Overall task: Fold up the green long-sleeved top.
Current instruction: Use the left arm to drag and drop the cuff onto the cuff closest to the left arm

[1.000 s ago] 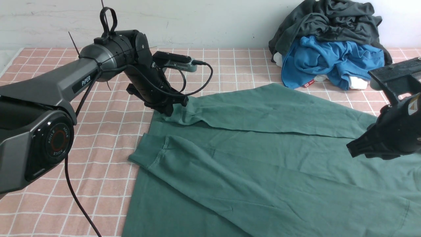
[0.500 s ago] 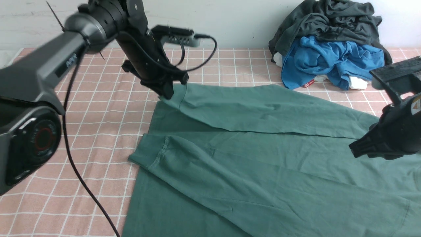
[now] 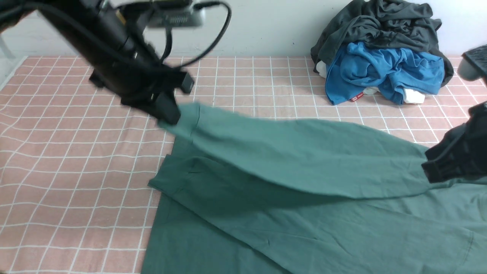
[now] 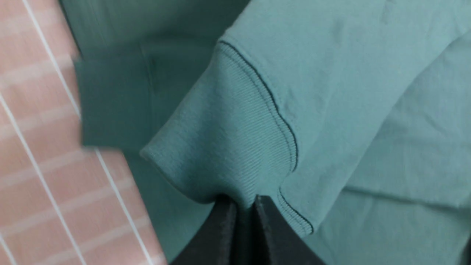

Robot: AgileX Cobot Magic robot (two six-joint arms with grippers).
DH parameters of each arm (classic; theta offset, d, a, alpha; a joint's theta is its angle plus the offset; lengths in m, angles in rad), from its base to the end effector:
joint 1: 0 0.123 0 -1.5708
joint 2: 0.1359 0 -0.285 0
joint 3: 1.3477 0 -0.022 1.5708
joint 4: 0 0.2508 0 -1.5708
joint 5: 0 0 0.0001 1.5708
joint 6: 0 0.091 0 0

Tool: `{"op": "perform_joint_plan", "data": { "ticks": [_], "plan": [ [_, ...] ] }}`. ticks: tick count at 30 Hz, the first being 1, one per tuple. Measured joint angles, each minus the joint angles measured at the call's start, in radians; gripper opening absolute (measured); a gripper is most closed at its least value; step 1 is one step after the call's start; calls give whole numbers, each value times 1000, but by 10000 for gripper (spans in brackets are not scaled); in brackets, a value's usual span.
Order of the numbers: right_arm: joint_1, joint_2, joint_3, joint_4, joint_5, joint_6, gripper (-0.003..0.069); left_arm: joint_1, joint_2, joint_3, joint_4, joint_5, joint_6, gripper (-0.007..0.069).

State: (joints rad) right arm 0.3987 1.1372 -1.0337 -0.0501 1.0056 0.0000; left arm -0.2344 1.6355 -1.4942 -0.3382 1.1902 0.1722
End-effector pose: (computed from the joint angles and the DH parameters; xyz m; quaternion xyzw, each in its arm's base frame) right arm 0.1996 0.0799 0.3358 -0.1976 0.9418 0.0301 0.2703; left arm 0.3220 -0.1057 0.3292 0.1608 0.9599 -0.1692 0.1550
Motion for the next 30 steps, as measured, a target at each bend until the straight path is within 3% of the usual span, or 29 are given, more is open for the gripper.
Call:
{"op": "perform_joint_plan", "data": {
  "ticks": [9, 18, 21, 24, 28, 30],
  "plan": [
    [151, -15, 0, -30, 62, 0, -14, 0, -208, 527, -32, -223, -5, 27],
    [160, -15, 0, -18, 182, 0, -14, 0, -215, 699, -36, -331, 39, 50],
    [160, -16, 0, -5, 232, 0, -14, 0, -215, 717, -36, -340, 73, 132],
    [160, -30, 9, 14, 235, 0, -14, 0, -218, 717, -36, -326, 93, 290],
    [160, -77, 36, 65, 238, -11, -14, -4, -230, 716, -35, -245, 144, 416],
    [160, -103, 52, 82, 239, -18, -14, -21, -247, 716, -27, -194, 180, 443]
  ]
}}
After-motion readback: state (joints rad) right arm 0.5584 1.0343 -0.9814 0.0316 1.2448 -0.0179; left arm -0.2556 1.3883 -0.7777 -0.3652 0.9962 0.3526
